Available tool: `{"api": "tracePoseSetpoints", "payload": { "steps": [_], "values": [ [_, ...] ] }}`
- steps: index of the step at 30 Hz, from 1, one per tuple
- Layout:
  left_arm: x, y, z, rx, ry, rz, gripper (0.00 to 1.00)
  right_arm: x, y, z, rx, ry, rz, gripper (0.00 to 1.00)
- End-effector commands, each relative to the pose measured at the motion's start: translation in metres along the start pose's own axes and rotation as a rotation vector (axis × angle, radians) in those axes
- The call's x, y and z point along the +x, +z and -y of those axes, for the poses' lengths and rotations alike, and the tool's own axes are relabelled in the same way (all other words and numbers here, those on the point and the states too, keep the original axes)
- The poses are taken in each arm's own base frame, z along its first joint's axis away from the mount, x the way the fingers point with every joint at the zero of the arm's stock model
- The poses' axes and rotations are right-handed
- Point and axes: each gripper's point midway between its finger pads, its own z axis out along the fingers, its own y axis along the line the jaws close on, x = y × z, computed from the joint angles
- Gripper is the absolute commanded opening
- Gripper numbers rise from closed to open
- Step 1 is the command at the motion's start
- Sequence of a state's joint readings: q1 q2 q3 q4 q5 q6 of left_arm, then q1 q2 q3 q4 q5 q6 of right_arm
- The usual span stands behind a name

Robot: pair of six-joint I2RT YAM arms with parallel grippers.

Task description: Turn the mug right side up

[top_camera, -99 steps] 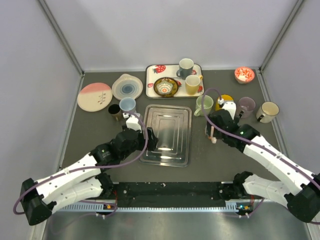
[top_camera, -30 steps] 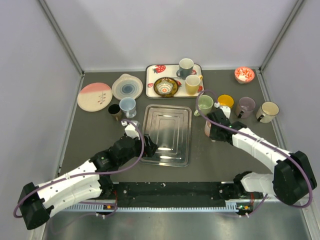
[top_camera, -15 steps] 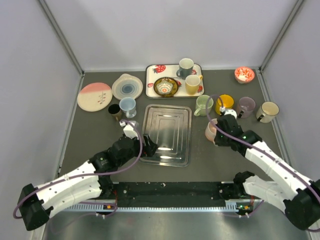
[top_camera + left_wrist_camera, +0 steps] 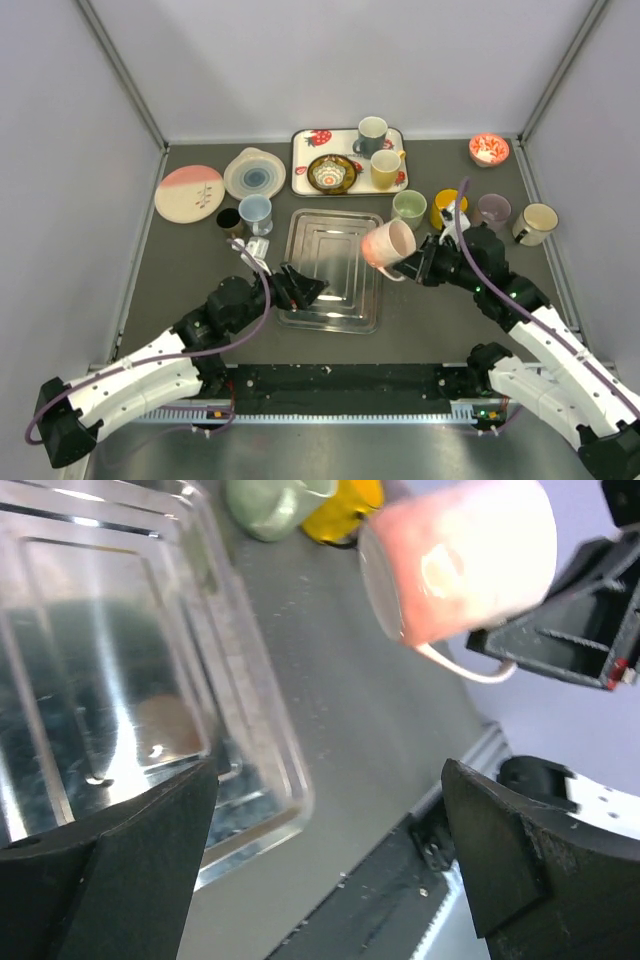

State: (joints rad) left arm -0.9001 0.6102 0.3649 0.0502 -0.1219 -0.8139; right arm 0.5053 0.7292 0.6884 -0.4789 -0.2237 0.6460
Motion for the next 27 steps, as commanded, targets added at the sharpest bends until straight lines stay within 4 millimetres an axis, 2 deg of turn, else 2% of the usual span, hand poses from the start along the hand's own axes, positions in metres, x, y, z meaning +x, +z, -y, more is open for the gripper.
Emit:
{"api": "tracePoseSetpoints", "payload": {
  "steps": [1,3,4,7,8,10,11,15,23,27],
  "values": [
    [-0.024,-0.006,0.067,0.291,-0.064,0.047,0.99,-0.073,-0.031,-0.112,-0.503,0.014,0.243,0.0],
    [-0.017,-0.005,0.077,0.354,-0.081,0.018,0.99,-0.075,-0.029,-0.118,-0.555,0.038,0.254,0.0],
    [-0.022,-0.01,0.094,0.444,-0.097,0.031,0.99,-0.076,-0.031,-0.124,-0.592,0.063,0.252,0.0],
    [-0.016,-0.005,0.097,0.482,-0.131,0.014,0.94,-0.079,-0.031,-0.134,-0.67,0.083,0.262,0.0],
    [-0.021,-0.006,0.104,0.517,-0.135,0.035,0.92,-0.083,-0.035,-0.139,-0.702,0.076,0.281,0.0],
    [-0.02,0.0,0.109,0.537,-0.142,0.024,0.9,-0.082,-0.033,-0.14,-0.714,0.089,0.271,0.0],
    [-0.027,-0.004,0.121,0.587,-0.135,0.043,0.89,-0.081,-0.033,-0.141,-0.721,0.09,0.271,0.0],
    [-0.034,0.008,0.129,0.601,-0.13,0.058,0.88,-0.078,-0.036,-0.148,-0.781,0.101,0.276,0.0],
    [-0.064,0.01,0.134,0.623,-0.13,0.22,0.87,-0.06,-0.039,-0.157,-0.857,0.127,0.227,0.0],
    [-0.069,0.017,0.139,0.618,-0.11,0.227,0.86,-0.052,-0.041,-0.162,-0.882,0.121,0.207,0.0]
  ]
}}
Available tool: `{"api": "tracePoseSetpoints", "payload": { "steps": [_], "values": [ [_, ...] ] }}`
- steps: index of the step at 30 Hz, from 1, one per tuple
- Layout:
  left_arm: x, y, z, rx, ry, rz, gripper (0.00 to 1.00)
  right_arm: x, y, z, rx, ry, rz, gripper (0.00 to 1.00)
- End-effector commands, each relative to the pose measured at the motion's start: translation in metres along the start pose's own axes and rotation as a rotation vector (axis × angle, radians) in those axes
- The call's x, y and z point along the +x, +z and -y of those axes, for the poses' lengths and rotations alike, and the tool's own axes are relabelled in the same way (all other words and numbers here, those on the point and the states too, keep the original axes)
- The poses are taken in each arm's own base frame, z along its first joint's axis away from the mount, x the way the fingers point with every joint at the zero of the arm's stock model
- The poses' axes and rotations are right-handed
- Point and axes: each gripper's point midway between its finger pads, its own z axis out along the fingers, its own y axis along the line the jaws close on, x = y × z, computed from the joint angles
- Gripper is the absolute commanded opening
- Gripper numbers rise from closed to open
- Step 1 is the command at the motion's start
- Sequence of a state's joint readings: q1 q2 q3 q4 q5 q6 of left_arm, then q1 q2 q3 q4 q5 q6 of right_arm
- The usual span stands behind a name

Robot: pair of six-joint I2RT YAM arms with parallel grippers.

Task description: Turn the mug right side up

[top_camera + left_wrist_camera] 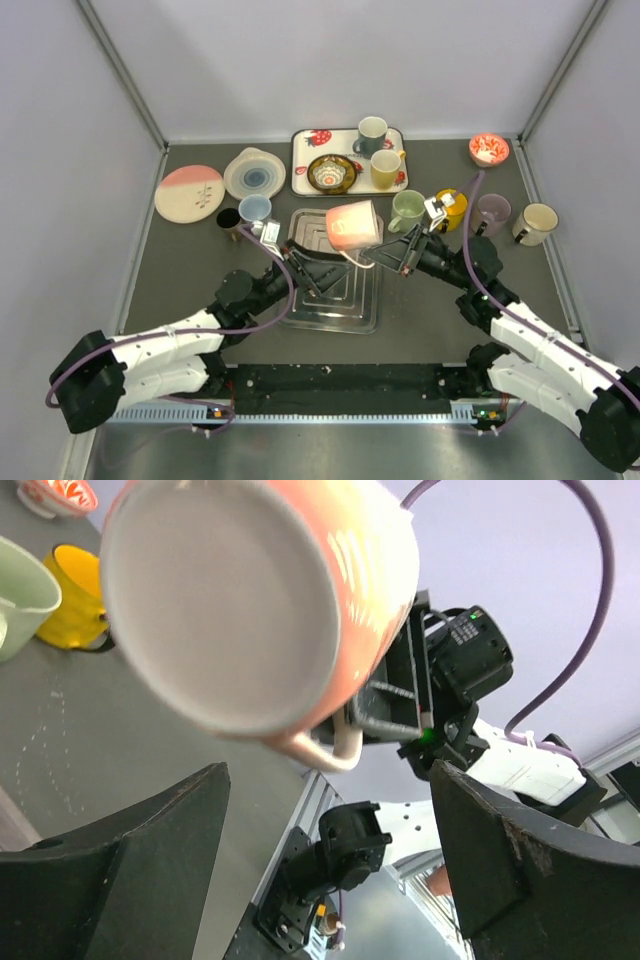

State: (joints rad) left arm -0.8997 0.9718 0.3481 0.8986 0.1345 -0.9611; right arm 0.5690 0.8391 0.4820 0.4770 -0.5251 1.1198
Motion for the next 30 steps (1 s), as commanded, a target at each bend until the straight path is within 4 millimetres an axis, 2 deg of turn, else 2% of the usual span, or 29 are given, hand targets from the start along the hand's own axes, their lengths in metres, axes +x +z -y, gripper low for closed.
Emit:
{"api": "tracePoseSetpoints", "payload": {
  "steps": [1,4,11,17,18,30],
  "values": [
    [-0.033,0.016,0.036,0.115,0.055,0.105,0.84,-0.011,-0.002,-0.058,-0.218,-0.095,0.046,0.0],
    [-0.036,0.02,0.036,0.125,0.039,0.111,0.8,-0.006,-0.003,-0.06,-0.228,-0.093,0.031,0.0],
    [-0.051,0.019,0.04,0.19,-0.033,0.159,0.61,0.002,-0.007,-0.065,-0.268,-0.101,0.005,0.0],
    [-0.06,0.018,0.042,0.25,-0.138,0.154,0.46,0.01,-0.009,-0.059,-0.253,-0.12,-0.032,0.0],
    [-0.062,0.017,0.047,0.275,-0.16,0.152,0.44,0.011,-0.009,-0.057,-0.242,-0.129,-0.042,0.0],
    [-0.049,0.027,0.063,0.361,-0.189,0.038,0.43,0.02,-0.007,-0.045,-0.184,-0.157,-0.101,0.0]
  ]
}}
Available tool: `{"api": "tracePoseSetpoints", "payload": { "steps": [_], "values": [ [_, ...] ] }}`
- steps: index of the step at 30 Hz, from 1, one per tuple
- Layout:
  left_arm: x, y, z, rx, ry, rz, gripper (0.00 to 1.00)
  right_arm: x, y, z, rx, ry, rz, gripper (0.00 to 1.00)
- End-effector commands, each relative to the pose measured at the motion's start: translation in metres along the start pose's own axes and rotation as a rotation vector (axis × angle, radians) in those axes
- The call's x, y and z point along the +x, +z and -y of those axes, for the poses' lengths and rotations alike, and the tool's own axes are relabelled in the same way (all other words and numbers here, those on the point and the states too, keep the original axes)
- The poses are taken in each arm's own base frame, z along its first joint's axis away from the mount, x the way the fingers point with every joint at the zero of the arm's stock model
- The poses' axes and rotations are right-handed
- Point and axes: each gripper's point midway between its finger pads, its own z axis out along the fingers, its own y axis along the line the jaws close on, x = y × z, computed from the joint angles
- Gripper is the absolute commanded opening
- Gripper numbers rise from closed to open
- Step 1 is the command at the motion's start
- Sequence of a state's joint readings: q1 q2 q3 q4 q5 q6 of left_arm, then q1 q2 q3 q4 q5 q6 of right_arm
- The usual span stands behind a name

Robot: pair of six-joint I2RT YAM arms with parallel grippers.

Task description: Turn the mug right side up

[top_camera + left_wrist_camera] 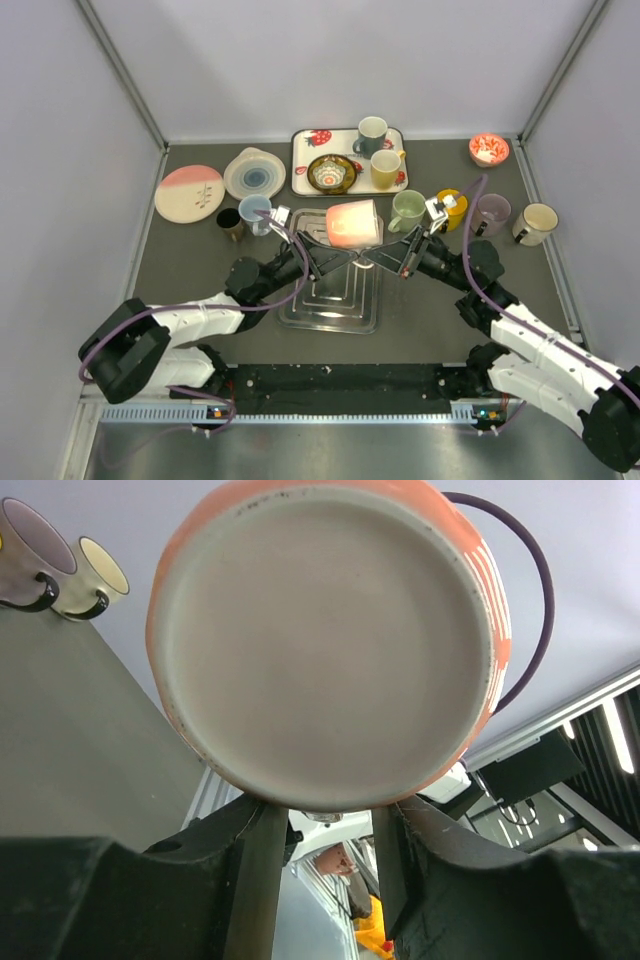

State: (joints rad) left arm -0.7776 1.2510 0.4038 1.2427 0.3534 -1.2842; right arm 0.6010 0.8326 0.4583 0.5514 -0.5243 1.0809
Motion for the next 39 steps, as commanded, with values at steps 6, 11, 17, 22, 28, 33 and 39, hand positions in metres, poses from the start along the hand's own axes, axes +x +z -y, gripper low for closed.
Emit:
{"api": "tracePoseSetpoints", "payload": {
  "steps": [6,11,17,22,28,33,39],
  "values": [
    [-0.023,0.011,0.065,0.221,0.1,0.053,0.22,0.012,-0.004,-0.035,-0.121,-0.096,-0.106,0.0],
    [-0.024,0.012,0.064,0.209,0.103,0.051,0.0,0.016,-0.004,-0.033,-0.115,-0.098,-0.125,0.0],
    [-0.024,0.012,0.055,0.121,0.177,0.038,0.0,0.017,-0.006,-0.027,-0.06,-0.137,-0.146,0.06],
    [-0.032,0.006,0.044,0.007,0.272,0.065,0.0,0.016,-0.01,-0.028,-0.038,-0.15,-0.146,0.31],
    [-0.038,-0.005,0.038,-0.053,0.365,0.1,0.0,0.014,-0.009,-0.032,-0.042,-0.161,-0.148,0.4],
    [-0.046,-0.017,0.019,-0.188,0.419,0.119,0.0,0.014,-0.011,-0.029,-0.012,-0.167,-0.158,0.48],
    [-0.064,-0.044,-0.019,-0.474,0.623,0.097,0.0,0.015,-0.026,-0.01,0.12,-0.233,-0.157,0.52]
  ]
}}
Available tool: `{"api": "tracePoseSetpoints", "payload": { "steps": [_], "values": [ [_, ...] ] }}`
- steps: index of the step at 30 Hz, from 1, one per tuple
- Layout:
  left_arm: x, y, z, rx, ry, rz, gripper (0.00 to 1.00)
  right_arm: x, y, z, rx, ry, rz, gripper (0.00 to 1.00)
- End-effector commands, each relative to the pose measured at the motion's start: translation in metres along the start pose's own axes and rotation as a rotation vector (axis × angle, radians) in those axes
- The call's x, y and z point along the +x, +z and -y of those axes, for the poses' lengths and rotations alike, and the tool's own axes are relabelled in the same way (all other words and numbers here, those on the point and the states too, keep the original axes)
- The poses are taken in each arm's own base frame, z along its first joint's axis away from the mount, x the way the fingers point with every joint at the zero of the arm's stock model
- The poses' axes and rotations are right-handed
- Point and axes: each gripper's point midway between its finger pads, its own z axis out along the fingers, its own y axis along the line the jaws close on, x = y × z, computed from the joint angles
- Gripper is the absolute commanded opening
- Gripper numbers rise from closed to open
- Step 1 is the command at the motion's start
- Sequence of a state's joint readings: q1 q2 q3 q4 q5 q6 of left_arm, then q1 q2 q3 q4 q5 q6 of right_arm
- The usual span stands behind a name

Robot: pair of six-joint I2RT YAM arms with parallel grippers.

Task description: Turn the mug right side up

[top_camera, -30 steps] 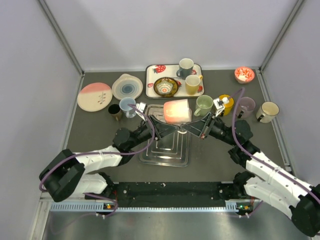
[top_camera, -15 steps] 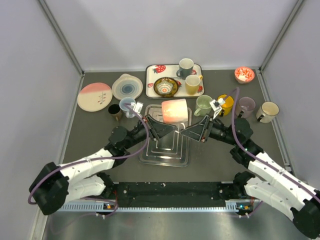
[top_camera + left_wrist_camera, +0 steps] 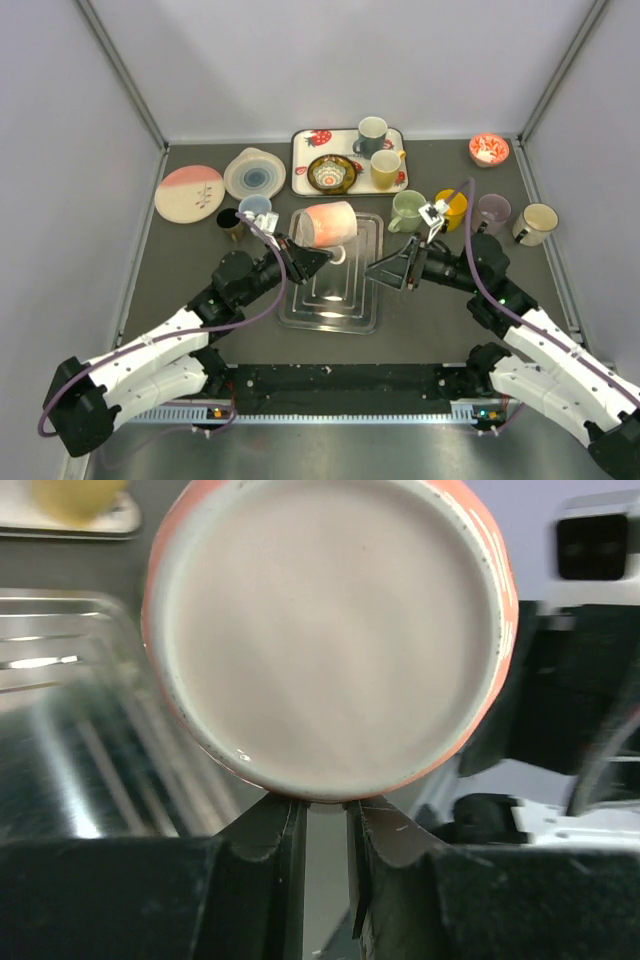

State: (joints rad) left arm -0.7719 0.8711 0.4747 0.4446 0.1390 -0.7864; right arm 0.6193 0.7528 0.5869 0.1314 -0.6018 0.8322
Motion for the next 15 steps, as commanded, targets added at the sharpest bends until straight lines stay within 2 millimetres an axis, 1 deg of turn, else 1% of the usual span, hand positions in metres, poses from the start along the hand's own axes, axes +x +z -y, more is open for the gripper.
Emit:
{"api": "tracePoseSetpoints", "payload": {
  "steps": [1,2,3,5,6,7,9,11,12,13,14,15],
  "values": [
    [-0.048,-0.009,-0.005,-0.13,0.237,0.117,0.0,-0.003,-0.014,-0.001,0.064,-0.089,0.016,0.52],
    [-0.051,-0.011,-0.011,-0.17,0.257,0.123,0.0,-0.001,-0.015,0.001,0.075,-0.089,0.013,0.52],
    [-0.047,-0.015,-0.022,-0.225,0.274,0.092,0.0,0.004,-0.017,0.007,0.098,-0.081,0.002,0.52],
    [-0.053,-0.019,-0.029,-0.281,0.324,0.085,0.0,0.004,-0.022,0.014,0.142,-0.091,0.012,0.52],
    [-0.056,-0.021,-0.039,-0.338,0.341,0.091,0.0,0.005,-0.023,0.018,0.163,-0.09,0.015,0.52],
    [-0.058,-0.024,-0.044,-0.381,0.373,0.067,0.0,0.006,-0.027,0.028,0.216,-0.088,0.021,0.52],
    [-0.06,-0.027,-0.058,-0.465,0.408,0.044,0.0,0.007,-0.032,0.037,0.272,-0.088,0.022,0.52],
    [-0.064,-0.029,-0.065,-0.536,0.44,0.014,0.0,0.01,-0.038,0.056,0.376,-0.079,0.015,0.52],
    [-0.061,-0.027,-0.077,-0.587,0.443,-0.019,0.0,0.011,-0.04,0.062,0.408,-0.075,0.013,0.52],
    [-0.068,-0.023,-0.075,-0.595,0.451,-0.026,0.0,0.01,-0.043,0.07,0.454,-0.077,0.021,0.52],
    [-0.055,-0.021,-0.091,-0.648,0.452,-0.102,0.0,0.016,-0.046,0.079,0.496,-0.06,-0.004,0.51],
    [-0.056,-0.02,-0.098,-0.678,0.444,-0.116,0.0,0.017,-0.047,0.083,0.517,-0.056,-0.008,0.51]
  ]
}}
